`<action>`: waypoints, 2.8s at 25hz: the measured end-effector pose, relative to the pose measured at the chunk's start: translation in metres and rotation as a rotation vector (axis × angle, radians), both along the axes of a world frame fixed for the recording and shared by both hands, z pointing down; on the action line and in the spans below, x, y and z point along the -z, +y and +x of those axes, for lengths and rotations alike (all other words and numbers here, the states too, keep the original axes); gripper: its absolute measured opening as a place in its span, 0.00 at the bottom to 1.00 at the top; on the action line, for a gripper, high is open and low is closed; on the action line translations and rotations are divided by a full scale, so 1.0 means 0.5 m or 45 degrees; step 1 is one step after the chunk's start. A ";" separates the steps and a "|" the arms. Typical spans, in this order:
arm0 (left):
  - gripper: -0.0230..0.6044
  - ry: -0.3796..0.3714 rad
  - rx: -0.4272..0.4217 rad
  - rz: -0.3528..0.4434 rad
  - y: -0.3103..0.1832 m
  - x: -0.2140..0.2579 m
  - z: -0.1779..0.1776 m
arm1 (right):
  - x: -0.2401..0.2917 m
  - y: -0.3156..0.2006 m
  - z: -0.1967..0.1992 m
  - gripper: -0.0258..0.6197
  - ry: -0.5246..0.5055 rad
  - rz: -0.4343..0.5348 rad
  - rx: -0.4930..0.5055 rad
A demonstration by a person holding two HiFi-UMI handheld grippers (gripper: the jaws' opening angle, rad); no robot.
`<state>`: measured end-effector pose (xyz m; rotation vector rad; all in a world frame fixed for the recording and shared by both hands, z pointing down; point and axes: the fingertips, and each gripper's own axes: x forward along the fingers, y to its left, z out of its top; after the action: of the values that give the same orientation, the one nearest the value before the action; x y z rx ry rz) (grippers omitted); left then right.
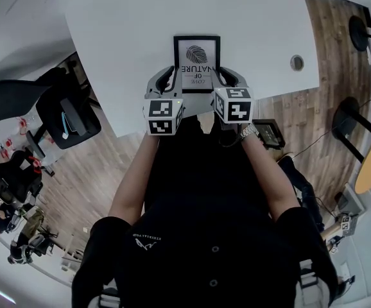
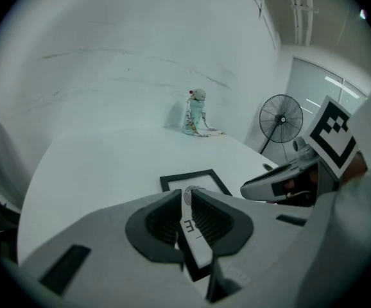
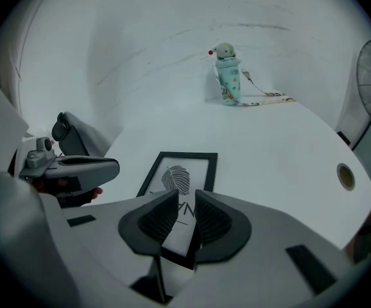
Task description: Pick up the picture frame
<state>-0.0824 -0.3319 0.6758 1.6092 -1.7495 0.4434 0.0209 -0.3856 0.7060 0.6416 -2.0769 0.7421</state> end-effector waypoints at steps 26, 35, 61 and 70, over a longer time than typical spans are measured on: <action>0.28 0.227 0.094 -0.431 0.061 -0.184 0.025 | -0.124 0.025 0.040 0.20 0.189 -0.219 -0.043; 0.23 0.222 0.115 -0.464 0.062 -0.186 0.026 | -0.129 0.028 0.036 0.18 0.209 -0.259 -0.022; 0.16 0.233 0.179 -0.407 0.071 -0.131 0.021 | -0.082 0.023 0.040 0.15 0.129 -0.219 -0.071; 0.16 0.201 0.181 -0.346 0.114 -0.100 0.016 | -0.054 0.067 0.033 0.15 0.072 -0.180 -0.099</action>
<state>-0.0745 -0.2749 0.7259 1.2854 -1.5967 0.4516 0.0373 -0.3519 0.7328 0.6596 -1.9373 0.8964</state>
